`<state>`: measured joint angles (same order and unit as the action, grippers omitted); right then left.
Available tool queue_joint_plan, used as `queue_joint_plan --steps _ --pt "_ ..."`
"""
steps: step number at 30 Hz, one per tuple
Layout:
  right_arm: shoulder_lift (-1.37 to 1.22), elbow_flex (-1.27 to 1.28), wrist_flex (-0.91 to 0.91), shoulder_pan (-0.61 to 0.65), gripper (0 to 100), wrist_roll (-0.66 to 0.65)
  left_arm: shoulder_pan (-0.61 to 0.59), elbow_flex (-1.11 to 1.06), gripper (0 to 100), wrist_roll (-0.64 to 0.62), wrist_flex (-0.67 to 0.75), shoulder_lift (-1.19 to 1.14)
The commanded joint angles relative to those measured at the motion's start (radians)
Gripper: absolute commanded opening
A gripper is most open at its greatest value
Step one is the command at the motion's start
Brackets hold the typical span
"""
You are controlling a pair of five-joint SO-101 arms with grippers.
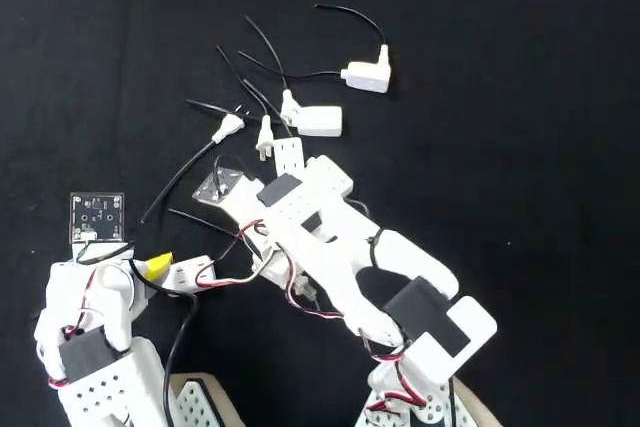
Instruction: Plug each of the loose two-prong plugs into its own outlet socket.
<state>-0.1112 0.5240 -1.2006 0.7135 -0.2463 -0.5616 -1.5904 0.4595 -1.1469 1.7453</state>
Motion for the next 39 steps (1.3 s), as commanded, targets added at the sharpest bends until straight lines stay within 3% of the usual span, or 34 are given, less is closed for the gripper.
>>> queue_joint_plan --steps 1,7,14,21,28,34,39 --pt "0.038 -0.074 -0.006 0.000 1.1 0.061 -0.004 0.004 41 -0.005 0.015 0.000" --pt "0.102 -0.222 -0.080 0.000 1.1 0.114 -0.004 0.004 41 -0.005 0.017 0.000" --pt "0.420 -0.288 -0.095 0.028 1.1 0.173 0.010 0.007 41 -0.009 0.020 0.000" --pt "0.843 0.099 0.183 0.195 1.1 0.215 0.136 0.082 41 -0.137 0.020 0.000" --pt "1.168 0.587 0.552 0.222 1.1 0.215 0.245 0.262 41 -0.353 0.020 0.000" --pt "1.248 0.662 0.571 0.227 1.1 0.216 0.384 0.397 41 -0.494 -0.043 0.000" --pt "1.248 0.665 0.569 0.227 1.1 0.216 0.539 0.483 41 -0.512 -0.095 0.000"
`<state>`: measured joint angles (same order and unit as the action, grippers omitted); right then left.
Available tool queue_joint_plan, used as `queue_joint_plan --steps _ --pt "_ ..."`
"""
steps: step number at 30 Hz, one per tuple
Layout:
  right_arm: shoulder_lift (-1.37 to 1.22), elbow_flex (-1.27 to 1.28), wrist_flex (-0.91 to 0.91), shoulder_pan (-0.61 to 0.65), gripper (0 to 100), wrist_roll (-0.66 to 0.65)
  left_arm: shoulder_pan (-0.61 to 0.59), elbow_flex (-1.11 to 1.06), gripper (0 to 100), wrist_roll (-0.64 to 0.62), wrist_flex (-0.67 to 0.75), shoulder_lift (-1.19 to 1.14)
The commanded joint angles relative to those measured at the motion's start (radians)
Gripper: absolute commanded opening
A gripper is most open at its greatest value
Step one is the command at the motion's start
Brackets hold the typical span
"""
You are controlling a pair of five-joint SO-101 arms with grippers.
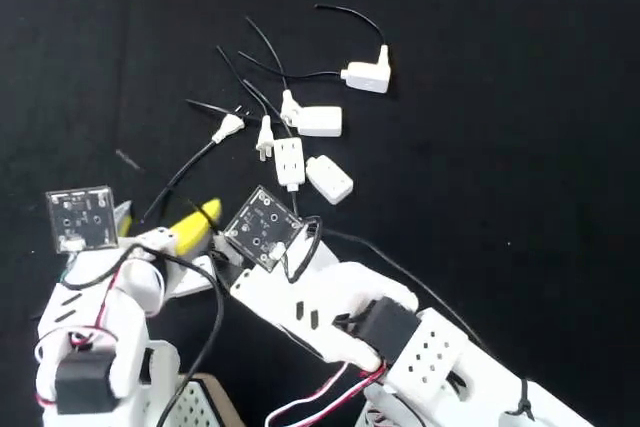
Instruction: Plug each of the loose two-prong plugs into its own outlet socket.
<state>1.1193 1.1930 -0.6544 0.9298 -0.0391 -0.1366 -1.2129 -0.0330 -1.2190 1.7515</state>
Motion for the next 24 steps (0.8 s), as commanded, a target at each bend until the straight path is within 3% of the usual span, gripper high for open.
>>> queue_joint_plan --steps 1,4,8,12,17,20,22,24 --pt "0.018 -0.002 0.023 0.011 1.1 0.008 0.142 0.107 41 -0.018 -0.021 -0.006" --pt "0.019 -0.002 0.023 0.011 1.1 0.008 0.196 0.107 41 -0.017 -0.020 -0.006" --pt "0.019 -0.001 0.021 0.008 1.1 0.008 0.166 0.107 41 -0.015 -0.026 -0.006" --pt "0.018 -0.008 0.002 0.008 1.1 0.023 -0.013 0.114 41 0.009 -0.018 -0.006" --pt "-0.036 -0.064 -0.052 0.012 1.1 0.167 -0.297 0.091 41 0.120 -0.018 -0.006" --pt "-0.191 -0.154 -0.089 0.005 1.1 0.235 -0.384 0.082 41 0.181 -0.017 -0.006" --pt "-0.326 -0.291 -0.181 -0.071 1.1 0.250 -0.386 0.087 41 0.233 0.002 -0.020" --pt "-0.455 -0.518 -0.370 -0.233 1.1 0.253 -0.384 0.085 41 0.278 0.009 -0.063"
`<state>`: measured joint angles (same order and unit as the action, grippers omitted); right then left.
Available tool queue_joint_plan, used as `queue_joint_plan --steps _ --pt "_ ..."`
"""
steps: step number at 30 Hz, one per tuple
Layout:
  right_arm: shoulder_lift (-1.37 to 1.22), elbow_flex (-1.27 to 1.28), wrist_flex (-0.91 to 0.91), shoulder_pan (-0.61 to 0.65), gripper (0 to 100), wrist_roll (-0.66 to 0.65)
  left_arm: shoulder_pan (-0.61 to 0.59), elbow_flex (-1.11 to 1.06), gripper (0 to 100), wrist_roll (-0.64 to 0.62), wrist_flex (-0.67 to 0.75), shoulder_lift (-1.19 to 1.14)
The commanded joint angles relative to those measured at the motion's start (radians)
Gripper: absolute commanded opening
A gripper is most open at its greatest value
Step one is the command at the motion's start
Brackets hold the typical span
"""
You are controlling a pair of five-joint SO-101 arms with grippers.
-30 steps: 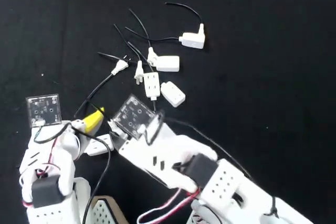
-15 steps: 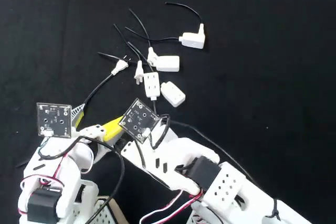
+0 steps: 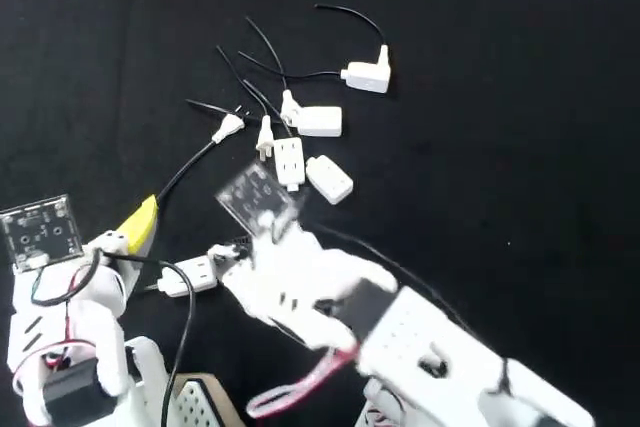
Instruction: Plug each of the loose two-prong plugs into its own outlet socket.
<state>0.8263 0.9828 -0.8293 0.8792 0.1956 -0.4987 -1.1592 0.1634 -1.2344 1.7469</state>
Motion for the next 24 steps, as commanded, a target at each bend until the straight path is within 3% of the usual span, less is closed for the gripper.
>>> queue_joint_plan --steps 1,3,5,10,12,18,24 --pt "-0.222 -0.417 -0.292 -0.259 1.1 0.012 -0.013 0.035 41 0.123 0.025 -0.107" --pt "-0.343 -0.611 -0.473 -0.342 1.1 -0.014 0.015 0.062 40 0.229 0.021 -0.264" --pt "-0.460 -0.727 -0.594 -0.345 1.1 -0.115 0.062 0.127 36 0.354 -0.006 -0.480" --pt "-0.642 -0.826 -0.624 -0.356 1.1 -0.167 0.203 0.344 29 0.724 -0.222 -0.928" --pt "-0.654 -0.851 -0.631 -0.402 1.1 -0.187 0.231 0.392 28 0.810 -0.245 -1.023" --pt "-0.654 -0.923 -0.695 -0.568 1.1 -0.272 0.315 0.348 28 1.013 -0.149 -1.074" --pt "-0.654 -0.952 -0.723 -0.614 1.1 -0.293 0.426 0.199 34 1.034 0.048 -1.082"
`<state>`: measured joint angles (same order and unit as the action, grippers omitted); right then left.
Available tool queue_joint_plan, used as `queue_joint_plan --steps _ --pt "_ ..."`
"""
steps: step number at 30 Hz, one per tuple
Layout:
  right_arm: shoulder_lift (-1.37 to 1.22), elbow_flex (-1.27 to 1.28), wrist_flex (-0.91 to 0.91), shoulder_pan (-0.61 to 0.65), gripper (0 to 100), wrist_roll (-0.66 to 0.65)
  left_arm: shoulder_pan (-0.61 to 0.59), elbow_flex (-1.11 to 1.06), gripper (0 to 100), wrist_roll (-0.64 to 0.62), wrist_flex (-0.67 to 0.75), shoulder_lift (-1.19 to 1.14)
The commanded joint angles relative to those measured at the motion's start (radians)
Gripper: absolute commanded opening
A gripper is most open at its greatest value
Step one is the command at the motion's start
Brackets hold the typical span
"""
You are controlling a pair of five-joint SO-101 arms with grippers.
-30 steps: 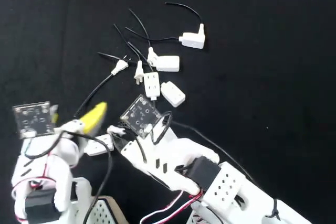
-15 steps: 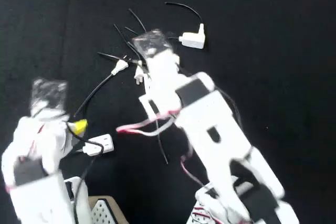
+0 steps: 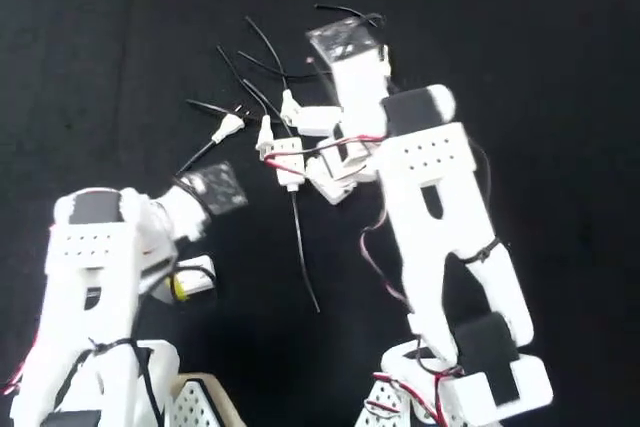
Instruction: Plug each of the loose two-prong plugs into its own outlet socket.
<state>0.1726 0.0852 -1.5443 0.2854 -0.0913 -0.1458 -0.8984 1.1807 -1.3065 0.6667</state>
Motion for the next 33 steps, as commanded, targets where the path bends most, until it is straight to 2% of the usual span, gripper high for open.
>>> queue_joint_plan --steps 1,8,16,21,27,33 --pt "-0.001 -0.053 -0.006 -0.020 1.1 -0.006 0.090 -0.085 34 0.017 0.153 -0.002" --pt "-0.002 -0.051 -0.003 -0.018 1.1 -0.006 0.124 -0.174 34 0.026 0.296 -0.002" --pt "-0.010 -0.050 0.011 -0.018 1.1 -0.006 0.058 -0.177 34 0.158 0.353 -0.021" --pt "-0.002 -0.012 0.043 -0.011 1.1 -0.006 0.065 -0.148 34 0.170 0.419 -0.195" --pt "-0.002 -0.004 0.046 0.006 1.1 -0.006 0.056 -0.054 33 0.133 0.400 -0.390" --pt "-0.002 -0.002 0.046 0.005 1.1 -0.006 0.085 -0.012 13 0.049 0.338 -0.390"
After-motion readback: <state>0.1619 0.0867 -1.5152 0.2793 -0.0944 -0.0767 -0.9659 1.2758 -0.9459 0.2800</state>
